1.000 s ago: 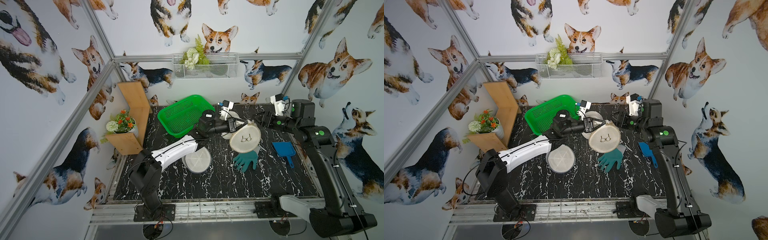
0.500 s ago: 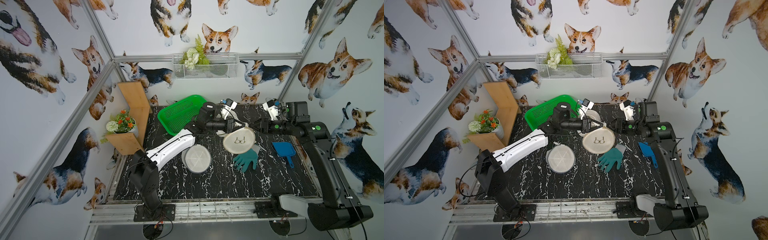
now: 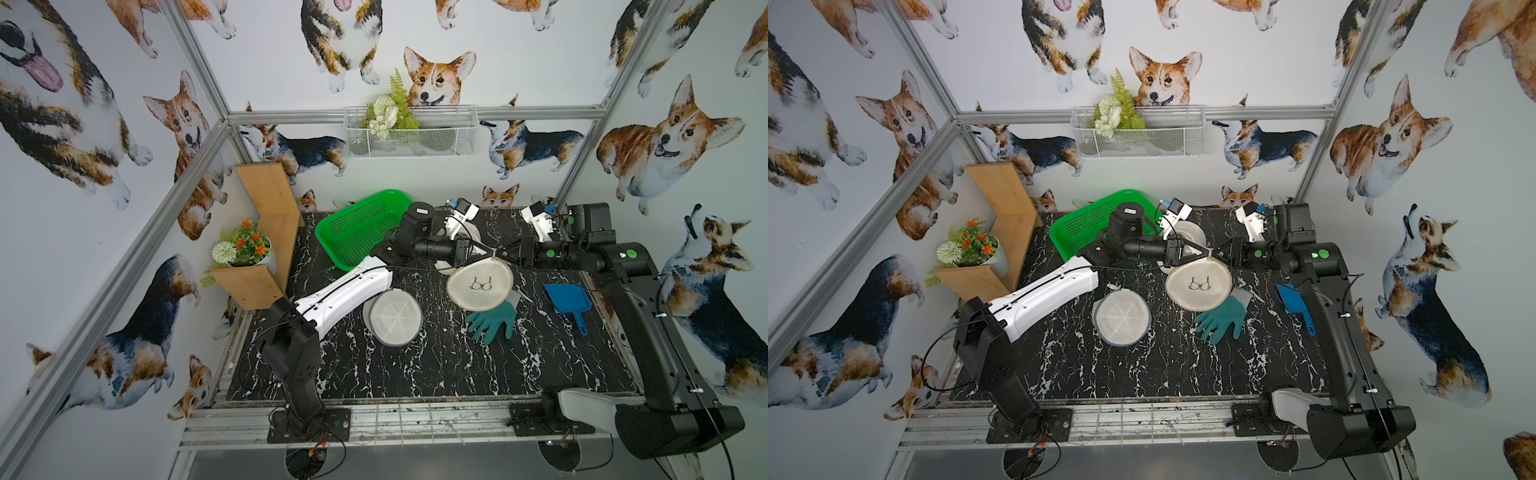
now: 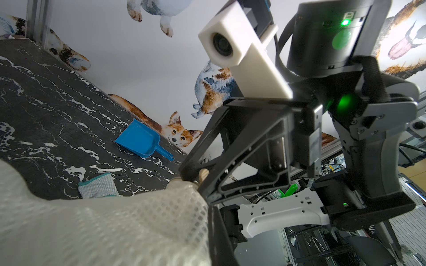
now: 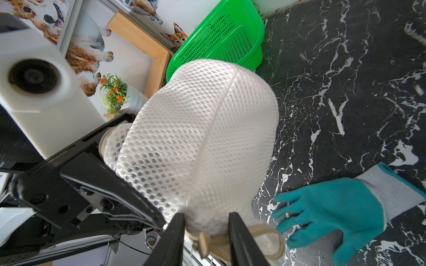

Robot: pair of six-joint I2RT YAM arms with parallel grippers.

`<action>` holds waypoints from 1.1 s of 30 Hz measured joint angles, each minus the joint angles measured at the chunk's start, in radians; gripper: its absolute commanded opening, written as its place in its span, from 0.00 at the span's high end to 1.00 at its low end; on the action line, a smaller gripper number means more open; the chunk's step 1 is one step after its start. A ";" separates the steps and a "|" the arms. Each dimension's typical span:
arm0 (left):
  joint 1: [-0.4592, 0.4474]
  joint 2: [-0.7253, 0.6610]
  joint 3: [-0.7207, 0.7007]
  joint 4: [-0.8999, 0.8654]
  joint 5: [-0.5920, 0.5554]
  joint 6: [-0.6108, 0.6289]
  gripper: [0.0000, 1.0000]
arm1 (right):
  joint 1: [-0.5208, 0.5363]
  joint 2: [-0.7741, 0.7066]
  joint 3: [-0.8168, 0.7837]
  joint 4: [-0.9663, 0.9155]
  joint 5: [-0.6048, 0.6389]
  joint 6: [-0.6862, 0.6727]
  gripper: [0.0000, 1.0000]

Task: Turn the laundry bag inside out
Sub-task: Zip the zipper on the laundry bag.

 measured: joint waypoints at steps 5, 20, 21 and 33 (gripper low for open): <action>0.001 0.004 0.000 -0.002 -0.003 -0.001 1.00 | 0.000 0.001 0.002 0.000 -0.008 0.000 0.85; 0.031 -0.042 -0.130 0.167 -0.043 -0.175 1.00 | 0.000 -0.008 0.013 0.018 0.109 0.057 1.00; 0.031 -0.048 -0.151 0.194 -0.057 -0.195 1.00 | -0.002 -0.016 0.001 0.030 0.124 0.074 1.00; 0.030 -0.160 -0.494 0.644 -0.396 -0.496 0.66 | -0.014 -0.165 -0.287 0.289 0.314 0.387 1.00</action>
